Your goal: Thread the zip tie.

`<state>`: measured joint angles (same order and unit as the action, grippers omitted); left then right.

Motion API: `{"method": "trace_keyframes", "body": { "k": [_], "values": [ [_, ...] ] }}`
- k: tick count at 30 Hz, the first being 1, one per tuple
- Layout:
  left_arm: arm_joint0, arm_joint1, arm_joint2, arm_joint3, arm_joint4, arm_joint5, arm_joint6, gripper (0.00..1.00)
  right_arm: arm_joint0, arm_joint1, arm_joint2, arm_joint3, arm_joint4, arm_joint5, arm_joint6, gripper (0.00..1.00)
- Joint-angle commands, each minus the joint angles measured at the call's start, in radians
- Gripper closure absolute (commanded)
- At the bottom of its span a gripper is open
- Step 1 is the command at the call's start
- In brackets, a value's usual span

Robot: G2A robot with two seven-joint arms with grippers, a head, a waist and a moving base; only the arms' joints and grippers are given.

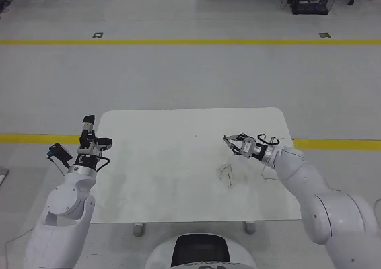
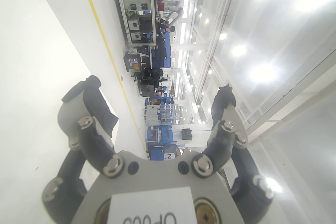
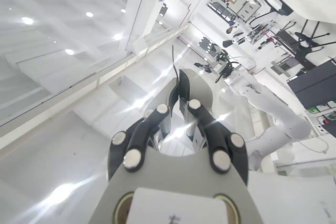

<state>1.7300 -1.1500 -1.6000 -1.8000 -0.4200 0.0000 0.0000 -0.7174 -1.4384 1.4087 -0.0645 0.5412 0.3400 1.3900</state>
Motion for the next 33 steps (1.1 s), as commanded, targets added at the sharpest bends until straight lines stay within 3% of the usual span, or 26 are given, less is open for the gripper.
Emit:
{"method": "trace_keyframes", "body": {
  "k": [1, 7, 11, 14, 17, 20, 29, 33],
  "values": [
    [0.0, 0.0, 0.0, 0.0, 0.0, 0.0, 0.0, 0.0, -0.006, -0.005, 0.001, -0.005, 0.028, 0.0, 0.0, 1.0],
    [0.0, 0.0, 0.0, 0.0, 0.0, 0.0, 0.0, 0.0, -0.028, -0.022, -0.018, -0.038, 0.14, 0.0, 0.0, 1.0],
    [0.0, 0.0, 0.0, 0.0, 0.0, 0.0, 0.0, 0.0, -0.069, -0.02, -0.075, -0.126, 0.228, 0.0, 0.0, 1.0],
    [0.0, 0.0, 0.0, 0.0, 0.0, 0.0, 0.0, 0.0, -0.13, 0.006, -0.151, -0.272, 0.317, 0.0, 0.0, 1.0],
    [0.0, 0.0, 0.0, 0.0, 0.0, 0.0, 0.0, 0.0, -0.209, 0.062, -0.231, -0.471, 0.404, 0.0, 0.0, 1.0],
    [0.0, 0.0, 0.0, 0.0, 0.0, 0.0, 0.0, 0.0, -0.287, 0.133, -0.269, -0.671, 0.458, 0.0, 0.0, 1.0],
    [0.0, 0.0, 0.0, 0.0, 0.0, 0.0, 0.0, 0.0, -0.288, 0.133, -0.268, -0.677, 0.457, -0.007, -0.005, 1.0],
    [0.0, 0.0, 0.0, 0.0, 0.0, 0.0, 0.0, 0.0, -0.316, 0.138, -0.244, -0.771, 0.443, -0.174, -0.013, 1.0]
  ]
}}
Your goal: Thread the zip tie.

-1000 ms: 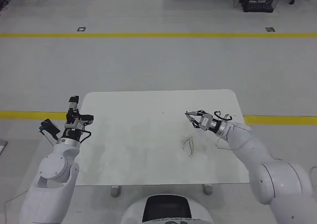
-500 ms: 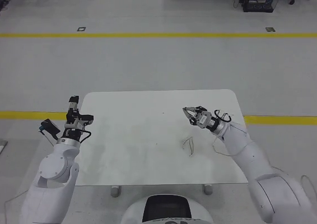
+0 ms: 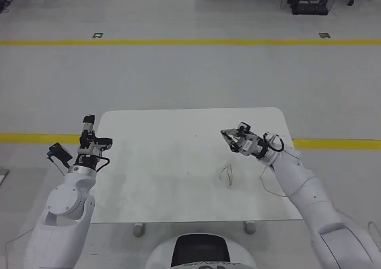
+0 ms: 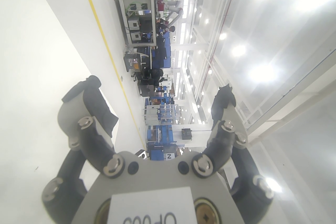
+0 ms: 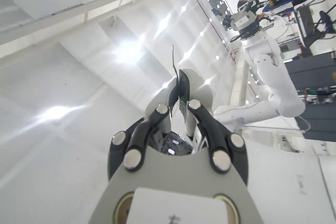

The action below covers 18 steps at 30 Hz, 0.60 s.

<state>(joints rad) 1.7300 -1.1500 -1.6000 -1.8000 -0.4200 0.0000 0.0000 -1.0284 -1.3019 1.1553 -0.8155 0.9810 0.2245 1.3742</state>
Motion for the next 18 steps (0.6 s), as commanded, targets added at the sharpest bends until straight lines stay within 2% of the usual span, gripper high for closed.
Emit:
{"method": "trace_keyframes", "body": {
  "k": [1, 3, 6, 9, 18],
  "values": [
    [0.0, 0.0, 0.0, 0.0, 0.0, 0.0, 0.0, 0.0, -0.008, 0.003, 0.017, -0.037, 0.004, -0.09, 0.005, 1.0],
    [0.0, 0.0, 0.0, 0.0, 0.0, 0.0, 0.0, 0.0, -0.012, 0.006, 0.036, -0.069, 0.001, -0.166, -0.001, 1.0],
    [0.0, 0.0, 0.0, 0.0, 0.0, 0.0, 0.0, 0.0, -0.016, 0.009, 0.055, -0.102, -0.009, -0.246, 0.0, 1.0],
    [0.0, 0.0, 0.0, 0.0, 0.0, 0.0, 0.0, 0.0, -0.013, 0.013, 0.066, -0.115, -0.035, -0.3, -0.006, 1.0],
    [0.0, 0.0, 0.0, 0.0, 0.0, 0.0, 0.0, 0.0, 0.003, 0.016, 0.073, -0.095, -0.045, -0.312, 0.016, 1.0]
  ]
}}
